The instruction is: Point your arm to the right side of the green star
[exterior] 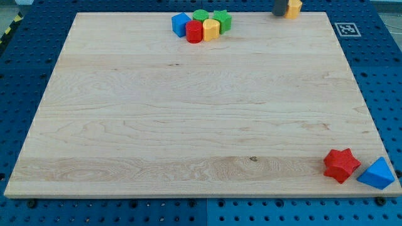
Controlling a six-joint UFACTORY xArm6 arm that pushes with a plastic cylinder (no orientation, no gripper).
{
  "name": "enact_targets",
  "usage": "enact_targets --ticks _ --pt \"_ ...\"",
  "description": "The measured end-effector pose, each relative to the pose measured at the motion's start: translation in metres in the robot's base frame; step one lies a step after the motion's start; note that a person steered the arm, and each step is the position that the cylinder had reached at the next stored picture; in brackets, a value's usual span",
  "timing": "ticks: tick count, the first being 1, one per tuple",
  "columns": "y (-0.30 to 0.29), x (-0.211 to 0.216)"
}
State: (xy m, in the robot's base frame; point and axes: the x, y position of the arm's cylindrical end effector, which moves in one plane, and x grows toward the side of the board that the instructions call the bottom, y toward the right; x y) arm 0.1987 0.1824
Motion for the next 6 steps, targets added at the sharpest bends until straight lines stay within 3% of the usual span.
enact_targets --ticks 3,4,6 --pt "0.005 0.137" --pt "0.011 0.137" --pt "-0.032 0.120"
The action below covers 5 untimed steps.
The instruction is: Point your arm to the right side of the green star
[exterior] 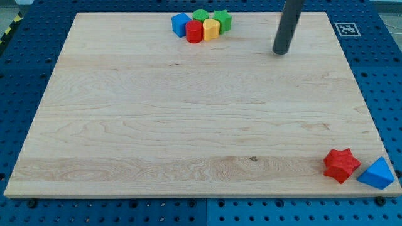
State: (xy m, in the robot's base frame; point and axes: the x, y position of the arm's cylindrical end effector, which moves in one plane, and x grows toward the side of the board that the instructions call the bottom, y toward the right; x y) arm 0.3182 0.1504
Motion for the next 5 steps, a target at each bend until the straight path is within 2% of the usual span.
enact_targets --ticks 1,4,5 --pt "-0.025 -0.012" --pt "-0.025 -0.098" --pt "-0.043 -0.104"
